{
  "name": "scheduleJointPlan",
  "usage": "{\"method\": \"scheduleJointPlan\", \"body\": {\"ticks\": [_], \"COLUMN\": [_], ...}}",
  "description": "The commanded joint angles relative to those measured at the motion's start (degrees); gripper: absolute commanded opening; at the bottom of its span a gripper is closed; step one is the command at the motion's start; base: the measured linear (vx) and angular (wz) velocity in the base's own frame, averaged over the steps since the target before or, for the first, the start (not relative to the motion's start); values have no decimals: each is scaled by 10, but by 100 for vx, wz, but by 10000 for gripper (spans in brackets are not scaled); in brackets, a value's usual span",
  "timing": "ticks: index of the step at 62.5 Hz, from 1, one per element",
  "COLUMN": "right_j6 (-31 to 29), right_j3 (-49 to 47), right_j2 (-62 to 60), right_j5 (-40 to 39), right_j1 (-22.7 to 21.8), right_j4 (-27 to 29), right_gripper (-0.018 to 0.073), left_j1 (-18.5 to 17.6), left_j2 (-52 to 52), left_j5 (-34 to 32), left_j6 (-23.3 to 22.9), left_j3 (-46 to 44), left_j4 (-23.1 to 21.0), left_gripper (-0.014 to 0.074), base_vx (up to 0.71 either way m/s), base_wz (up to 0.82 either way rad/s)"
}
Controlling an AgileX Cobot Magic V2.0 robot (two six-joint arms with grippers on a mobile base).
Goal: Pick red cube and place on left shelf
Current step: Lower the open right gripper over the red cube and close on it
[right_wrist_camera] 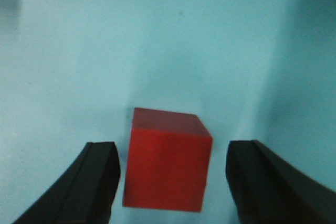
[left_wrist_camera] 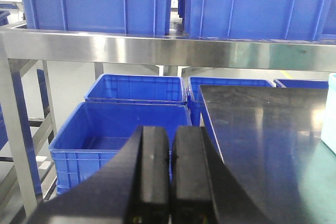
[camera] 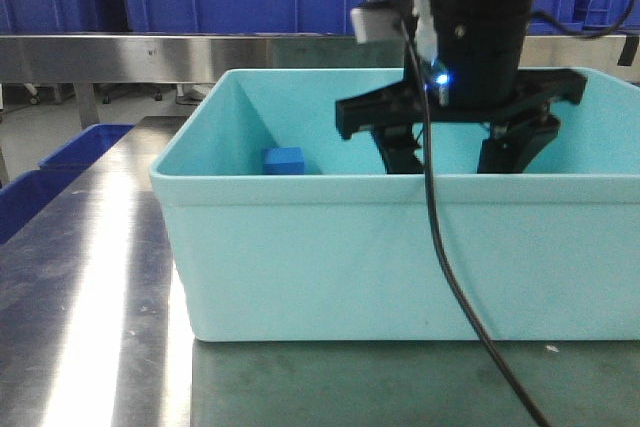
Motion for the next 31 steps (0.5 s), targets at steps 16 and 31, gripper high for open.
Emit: {"method": "scheduleJointPlan", "body": {"ticks": [16, 31], "right_j6": [2, 2], "right_j3": [-18, -18], "right_j2": [-7, -11], "right_j5": [-25, -20], "right_j1": [-4, -4], "right_j4": [-4, -4], "right_gripper": [489, 144], "left_j1": [-3, -3], "left_j2": [-8, -8], "left_j5": [-52, -52], "left_j6": [-4, -4], "left_j3": [14, 14], "left_j4": [-3, -3], "left_gripper": [101, 101], "base_vx": [0, 0], "base_wz": [0, 0]}}
